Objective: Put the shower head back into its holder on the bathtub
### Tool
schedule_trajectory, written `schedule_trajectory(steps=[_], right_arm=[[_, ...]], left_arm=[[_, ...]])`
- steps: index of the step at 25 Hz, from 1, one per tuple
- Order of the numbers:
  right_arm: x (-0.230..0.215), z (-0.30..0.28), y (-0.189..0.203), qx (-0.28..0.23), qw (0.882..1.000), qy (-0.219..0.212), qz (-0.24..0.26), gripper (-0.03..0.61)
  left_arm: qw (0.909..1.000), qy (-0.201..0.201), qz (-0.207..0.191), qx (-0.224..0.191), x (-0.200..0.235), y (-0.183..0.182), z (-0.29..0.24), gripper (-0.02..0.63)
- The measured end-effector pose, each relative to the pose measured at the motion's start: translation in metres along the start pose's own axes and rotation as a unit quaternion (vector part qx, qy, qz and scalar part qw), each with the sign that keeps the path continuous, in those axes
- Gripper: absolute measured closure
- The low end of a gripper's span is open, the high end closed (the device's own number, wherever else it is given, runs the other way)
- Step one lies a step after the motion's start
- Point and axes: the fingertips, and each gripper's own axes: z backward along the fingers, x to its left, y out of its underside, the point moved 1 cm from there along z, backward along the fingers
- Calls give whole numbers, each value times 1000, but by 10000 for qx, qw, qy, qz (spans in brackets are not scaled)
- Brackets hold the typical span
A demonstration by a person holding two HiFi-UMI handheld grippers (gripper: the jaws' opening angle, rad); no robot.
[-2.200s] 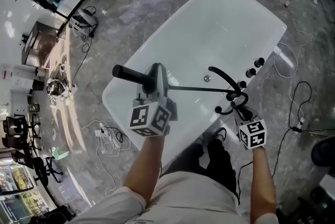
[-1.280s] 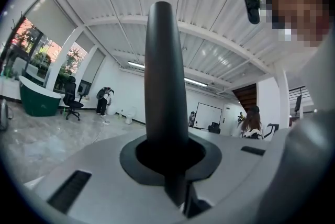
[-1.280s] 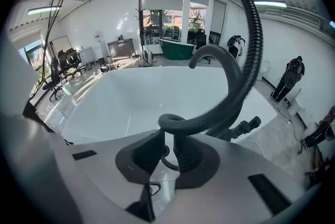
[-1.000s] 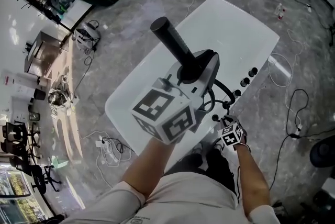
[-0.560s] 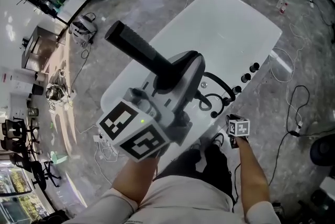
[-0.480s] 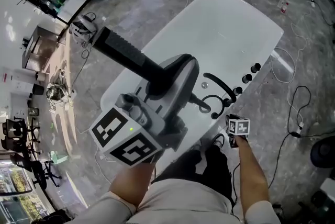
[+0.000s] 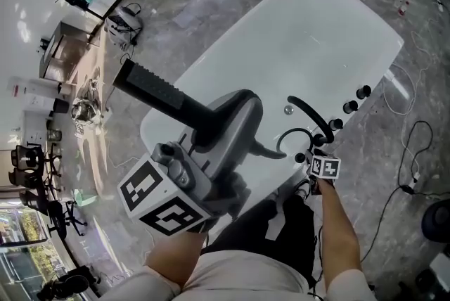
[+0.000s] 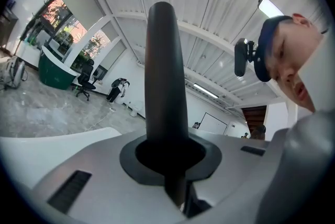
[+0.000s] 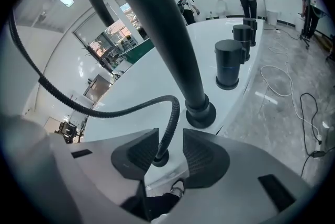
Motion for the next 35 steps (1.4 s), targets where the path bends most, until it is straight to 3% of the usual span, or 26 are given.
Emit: schedule_trajectory(steps=[6,11,15,19,25,30,32,35], right_arm=[[-10,-15,-7,-128,9997,59,-212,454],[-6,-25,-10,-45,9999,79,-143,477],[21,-7,-23,-483,9976,-196,462,515],[39,12,-5,-590,9920,-156,1109,515],[44,25,15,-823,9908,61,1069,515],[35,8,7,-1053,9944,100,-56,515],[29,0,6,-1022,9944,274,78,515],[28,-5,23,-786,9918,477,887,515]], left_arm=[[9977,-16,674,83,24,41,-12,574],[9954,-42,944,168,39,64,-18,574],[9954,-73,952,116,47,67,-19,574],[9950,-97,991,32,55,67,-16,574],[9944,-150,1020,-231,58,66,-11,574],[9935,-307,875,-659,62,44,-2,574],[9937,-340,812,-688,61,46,-1,574],[9935,-413,832,-662,64,55,1,574]])
